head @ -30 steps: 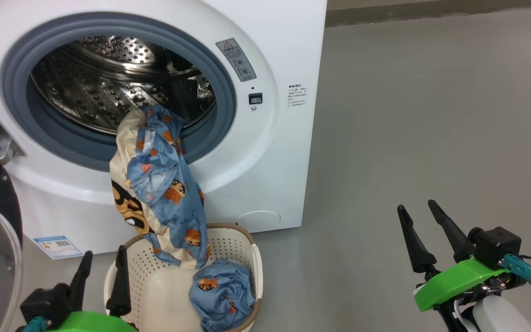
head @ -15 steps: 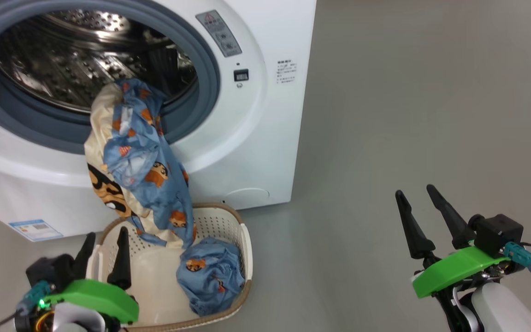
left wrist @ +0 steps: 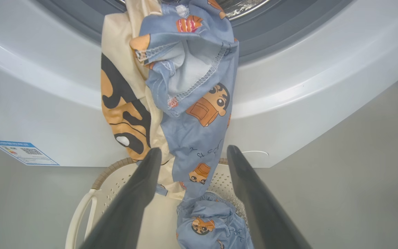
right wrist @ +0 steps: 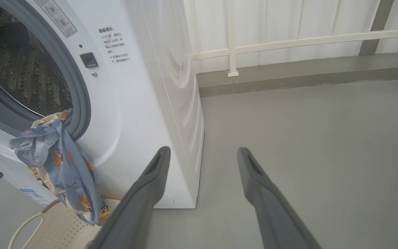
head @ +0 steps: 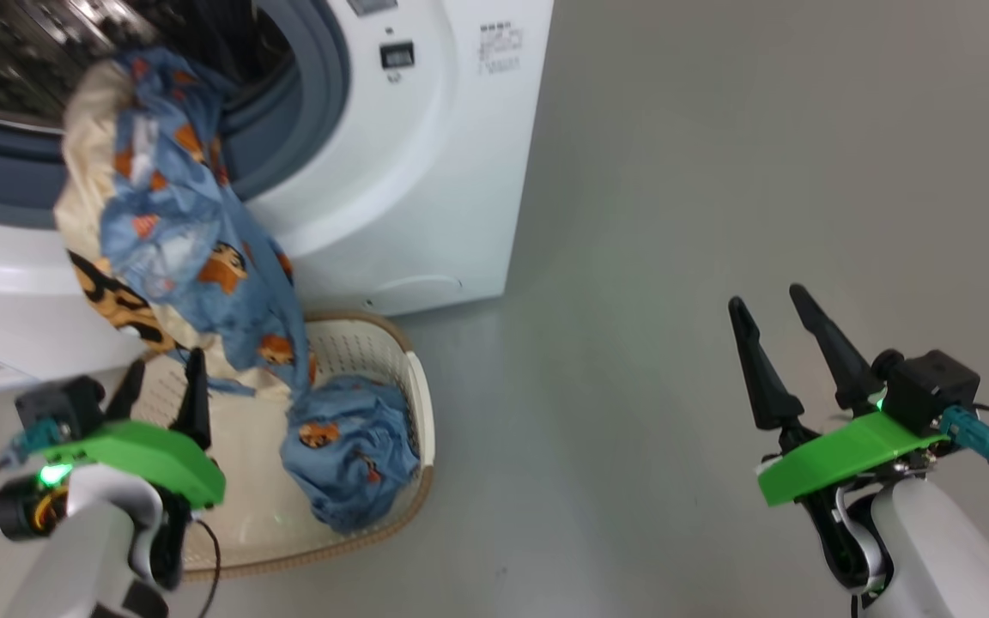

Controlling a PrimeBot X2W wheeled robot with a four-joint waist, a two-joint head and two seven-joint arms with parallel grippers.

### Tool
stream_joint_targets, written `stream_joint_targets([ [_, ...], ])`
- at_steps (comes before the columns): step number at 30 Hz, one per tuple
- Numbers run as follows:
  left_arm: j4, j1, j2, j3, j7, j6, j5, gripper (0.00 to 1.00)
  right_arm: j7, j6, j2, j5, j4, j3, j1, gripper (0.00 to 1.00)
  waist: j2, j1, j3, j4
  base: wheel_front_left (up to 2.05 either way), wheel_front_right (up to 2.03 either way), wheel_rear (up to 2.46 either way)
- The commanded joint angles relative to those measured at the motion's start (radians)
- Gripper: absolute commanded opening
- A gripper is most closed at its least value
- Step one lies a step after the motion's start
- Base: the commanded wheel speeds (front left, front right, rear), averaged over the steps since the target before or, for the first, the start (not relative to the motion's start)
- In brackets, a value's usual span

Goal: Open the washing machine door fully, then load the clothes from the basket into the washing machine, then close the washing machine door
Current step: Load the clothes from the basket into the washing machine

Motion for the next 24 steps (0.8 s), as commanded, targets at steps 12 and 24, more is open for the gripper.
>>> stream_joint_targets([
  [12, 0.225, -0.241, 0.035, -0.013, 0.032, -0.037, -0.005, 1.0, -0.008, 0.004, 0.015, -0.041, -0.063, 0.006, -0.076, 1.0, 0.0, -0.0002, 0.213, -0.059, 0.0, 0.0, 0.0],
  [24, 0.314, -0.371, 0.043, -0.044, 0.033, -0.045, -0.028, 1.0, -0.008, 0.004, 0.034, -0.059, -0.086, -0.003, -0.102, 1.0, 0.0, -0.0002, 0.313, -0.099, 0.0, 0.0, 0.0],
])
